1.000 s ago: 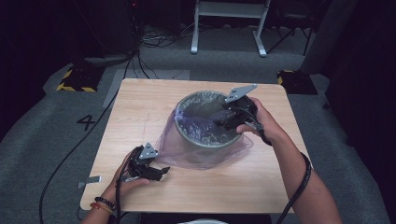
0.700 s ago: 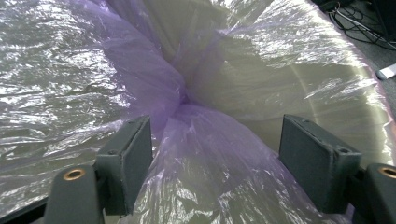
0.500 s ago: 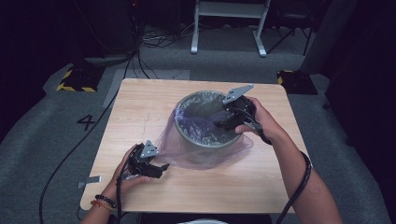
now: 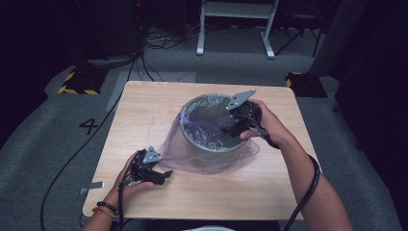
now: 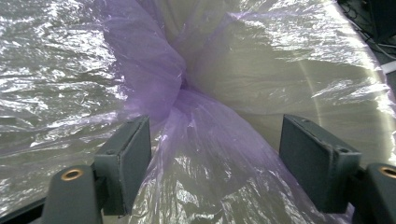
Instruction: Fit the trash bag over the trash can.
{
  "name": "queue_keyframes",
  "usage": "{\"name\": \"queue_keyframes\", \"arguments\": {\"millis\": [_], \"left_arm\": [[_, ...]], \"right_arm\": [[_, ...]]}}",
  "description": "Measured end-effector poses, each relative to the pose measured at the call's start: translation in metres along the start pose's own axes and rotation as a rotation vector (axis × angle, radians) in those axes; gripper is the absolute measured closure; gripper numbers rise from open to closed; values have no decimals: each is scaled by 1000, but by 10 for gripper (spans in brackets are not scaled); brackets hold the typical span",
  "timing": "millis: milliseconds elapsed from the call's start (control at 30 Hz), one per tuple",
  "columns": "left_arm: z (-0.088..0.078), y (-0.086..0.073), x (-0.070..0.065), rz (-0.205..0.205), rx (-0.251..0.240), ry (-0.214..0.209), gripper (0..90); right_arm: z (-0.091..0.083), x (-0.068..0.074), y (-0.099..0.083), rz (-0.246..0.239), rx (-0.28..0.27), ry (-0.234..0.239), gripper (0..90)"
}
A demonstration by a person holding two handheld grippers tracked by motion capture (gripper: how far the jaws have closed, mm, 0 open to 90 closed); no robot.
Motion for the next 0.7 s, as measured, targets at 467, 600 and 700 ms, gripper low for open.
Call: {"name": "queue_keyframes", "arguments": {"millis": [467,600,700], "left_arm": [[0,0,1,-14,4,-7,150],[1,0,1,-14,4,-7,150],[1,0,1,-14,4,-9,149]], "right_arm": [[0,9,3,-58,21,29,281],[4,11,3,-45,72,61,277],[8,13,3,-71,128,56,277]]}}
Point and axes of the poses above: each handheld gripper's, and its own axes: z roughly forward along the jaws, y roughly out of its top, x roughly to its left, the point moved 6 cm from there along z, roughly forward along the jaws, and after that the axes turned 7 degrees about y, right-handed, at the moved point
